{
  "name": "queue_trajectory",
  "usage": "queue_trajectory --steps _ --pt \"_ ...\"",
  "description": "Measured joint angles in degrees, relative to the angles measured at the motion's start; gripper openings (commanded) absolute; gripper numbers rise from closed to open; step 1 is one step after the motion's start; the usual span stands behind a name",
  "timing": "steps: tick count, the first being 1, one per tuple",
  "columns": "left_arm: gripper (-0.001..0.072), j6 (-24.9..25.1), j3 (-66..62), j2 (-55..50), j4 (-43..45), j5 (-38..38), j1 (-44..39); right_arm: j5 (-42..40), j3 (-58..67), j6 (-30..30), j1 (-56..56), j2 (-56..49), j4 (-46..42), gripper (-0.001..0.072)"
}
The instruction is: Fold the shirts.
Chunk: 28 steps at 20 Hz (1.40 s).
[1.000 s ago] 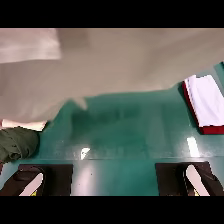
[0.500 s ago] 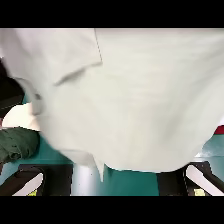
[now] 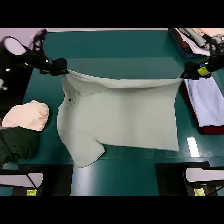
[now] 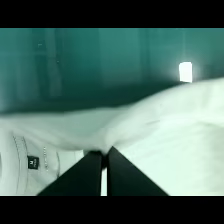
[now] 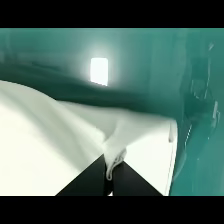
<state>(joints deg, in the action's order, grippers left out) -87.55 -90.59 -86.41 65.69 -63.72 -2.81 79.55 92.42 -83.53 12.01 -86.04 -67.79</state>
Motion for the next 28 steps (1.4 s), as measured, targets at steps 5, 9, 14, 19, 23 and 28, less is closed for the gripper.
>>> queue_trajectory --steps 5,9,14,19,23,28 --pt "0.0024 0.8 -5.1 -5.9 -1.3 1.6 2.2 -0.9 9.6 -1.2 -1.0 -7.4 -0.9 0.0014" --pt "0.0024 3.7 -5.8 -7.1 -1.7 -4.6 5.0 1.8 11.3 -0.9 -1.3 -8.7 -1.8 0.0014" --pt "0.0024 7.4 0.2 -7.5 -1.7 -9.6 5.8 2.7 2.8 -0.4 -2.8 -6.3 -4.6 0.0015" --pt "0.0601 7.4 6.8 -7.5 -1.7 -10.5 6.0 -0.8 -9.9 -0.4 -3.6 -1.6 -5.2 0.0332" --pt "0.0599 6.3 8.6 -5.9 -1.1 -11.2 6.1 -3.2 -16.8 -0.4 -2.9 3.1 -4.8 0.0364" --pt "0.0599 4.1 20.7 7.0 4.8 -12.9 6.1 -3.0 -24.3 0.2 0.0 13.5 -4.0 0.0363"
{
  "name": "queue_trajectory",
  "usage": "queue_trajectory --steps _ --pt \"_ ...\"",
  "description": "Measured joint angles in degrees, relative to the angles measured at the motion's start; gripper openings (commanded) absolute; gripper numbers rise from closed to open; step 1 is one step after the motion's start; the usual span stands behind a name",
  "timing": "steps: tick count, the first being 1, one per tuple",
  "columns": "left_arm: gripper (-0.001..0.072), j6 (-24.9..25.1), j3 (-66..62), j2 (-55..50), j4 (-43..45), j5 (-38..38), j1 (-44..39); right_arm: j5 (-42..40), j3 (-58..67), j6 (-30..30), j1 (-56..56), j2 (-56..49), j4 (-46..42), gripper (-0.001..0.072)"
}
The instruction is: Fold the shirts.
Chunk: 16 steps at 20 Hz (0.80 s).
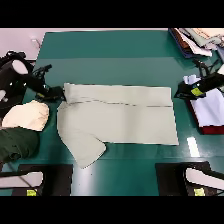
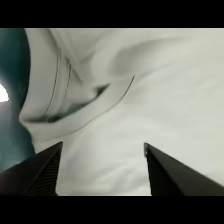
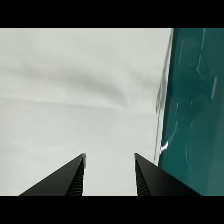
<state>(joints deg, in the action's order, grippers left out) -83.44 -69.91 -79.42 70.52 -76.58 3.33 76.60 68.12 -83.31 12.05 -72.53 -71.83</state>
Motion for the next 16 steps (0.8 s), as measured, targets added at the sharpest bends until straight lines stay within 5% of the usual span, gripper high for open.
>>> queue_trajectory --steps 7,14,15,16 --pt "0.06 -4.5 32.1 23.3 1.6 1.4 0.0 -2.8 -7.3 0.9 0.6 10.5 1.4 0.0363" --pt "0.0598 -6.3 45.5 29.1 -9.5 7.4 0.0 -3.6 -5.9 1.0 -1.4 12.0 1.8 0.0363" --pt "0.0532 -5.9 46.1 29.4 -11.2 8.5 0.0 -3.6 -5.9 1.0 -1.4 12.1 1.8 0.0363" --pt "0.0314 -5.3 46.5 29.4 -12.3 9.7 0.0 -3.3 -6.1 1.1 -1.2 12.3 1.9 0.0362"
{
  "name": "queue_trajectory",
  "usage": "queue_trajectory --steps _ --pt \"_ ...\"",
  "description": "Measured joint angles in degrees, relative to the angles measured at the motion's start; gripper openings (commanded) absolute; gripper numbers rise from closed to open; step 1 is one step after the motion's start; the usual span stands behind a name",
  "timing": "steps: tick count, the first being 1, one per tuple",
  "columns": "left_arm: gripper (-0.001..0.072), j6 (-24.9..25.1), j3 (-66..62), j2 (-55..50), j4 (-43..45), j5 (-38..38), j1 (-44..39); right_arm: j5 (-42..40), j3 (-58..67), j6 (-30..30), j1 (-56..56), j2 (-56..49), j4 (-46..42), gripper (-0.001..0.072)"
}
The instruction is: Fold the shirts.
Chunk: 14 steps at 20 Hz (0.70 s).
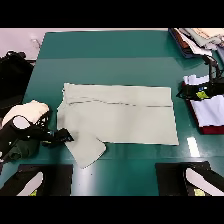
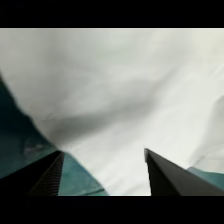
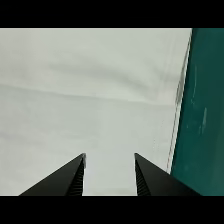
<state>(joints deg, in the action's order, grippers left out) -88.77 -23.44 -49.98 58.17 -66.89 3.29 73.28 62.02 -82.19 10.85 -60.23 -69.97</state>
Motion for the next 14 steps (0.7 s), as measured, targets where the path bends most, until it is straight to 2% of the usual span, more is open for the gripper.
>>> queue_trajectory --steps 1,2,3,6,8,11,13,14 --pt "0.0236 0.6 0.2 -0.1 -0.2 1.4 0.0 0.3 -0.5 0.1 0.5 0.3 0.0 0.0362" --pt "0.0209 1.1 0.2 0.0 -0.3 2.1 0.0 0.7 -1.6 0.4 1.3 0.8 0.0 0.0362" --pt "0.0028 1.3 -0.2 0.1 -1.4 2.8 0.0 1.1 -3.0 0.7 2.5 1.5 0.0 0.0362" --pt "0.0023 2.6 -1.7 0.2 -2.6 1.9 0.0 2.5 -9.5 2.3 8.2 4.3 -0.5 0.0366" --pt "0.0023 3.2 -2.8 0.3 -3.2 1.3 0.0 4.7 -14.9 3.9 13.6 5.5 -0.6 0.0502" --pt "0.0023 4.3 -4.0 0.3 -3.5 0.7 0.0 8.1 -22.8 5.8 22.1 4.9 -0.7 0.0497" --pt "0.0023 4.7 -4.4 0.3 -3.6 0.4 0.0 8.8 -27.4 6.4 25.7 3.4 -0.3 0.0442" --pt "0.0023 4.9 -4.5 0.3 -3.6 0.4 0.0 8.7 -29.3 6.6 26.5 2.6 -0.2 0.0442"
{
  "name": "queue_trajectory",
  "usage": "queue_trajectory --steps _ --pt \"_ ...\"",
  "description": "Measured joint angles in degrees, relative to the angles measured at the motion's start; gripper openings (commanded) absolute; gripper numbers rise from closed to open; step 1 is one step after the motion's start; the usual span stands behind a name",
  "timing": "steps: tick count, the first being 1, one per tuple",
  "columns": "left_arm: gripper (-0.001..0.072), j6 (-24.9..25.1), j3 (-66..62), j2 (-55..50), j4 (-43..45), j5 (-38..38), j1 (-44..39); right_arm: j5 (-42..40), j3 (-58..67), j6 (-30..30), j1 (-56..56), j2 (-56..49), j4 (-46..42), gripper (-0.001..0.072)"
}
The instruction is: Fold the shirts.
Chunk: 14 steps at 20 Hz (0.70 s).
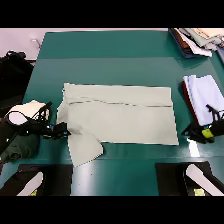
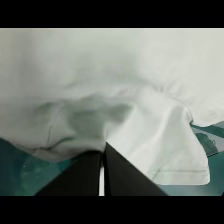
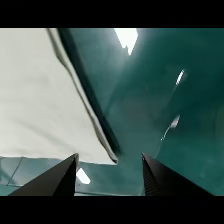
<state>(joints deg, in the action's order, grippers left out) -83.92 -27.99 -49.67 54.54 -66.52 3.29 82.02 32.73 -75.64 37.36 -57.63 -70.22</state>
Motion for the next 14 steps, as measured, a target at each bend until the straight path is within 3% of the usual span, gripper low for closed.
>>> queue_trajectory --steps 2,3,4,6,8,14 --pt "0.0023 0.2 -0.2 0.0 0.0 -0.1 0.0 -0.8 -2.6 0.3 -0.4 -1.6 1.0 0.0417" --pt "0.0023 0.2 -0.2 0.0 0.0 -0.1 0.0 -0.8 -3.3 0.4 -1.4 -2.4 2.3 0.0358" --pt "0.0022 0.3 -0.2 0.0 -0.1 -0.1 0.0 -1.2 -3.6 0.4 -2.8 -3.3 3.5 0.0343" --pt "0.0021 0.5 -0.3 0.0 -0.1 -0.5 0.0 -3.6 -3.4 0.7 -5.9 -5.0 5.6 0.0074" --pt "0.0021 0.9 -0.3 0.3 0.0 -1.7 0.0 -5.2 -2.1 0.7 -9.2 -5.7 5.6 0.0016" --pt "0.0021 -1.5 -0.3 10.3 5.3 -7.7 0.0 -1.9 2.8 0.8 -14.9 1.2 1.1 0.0016"
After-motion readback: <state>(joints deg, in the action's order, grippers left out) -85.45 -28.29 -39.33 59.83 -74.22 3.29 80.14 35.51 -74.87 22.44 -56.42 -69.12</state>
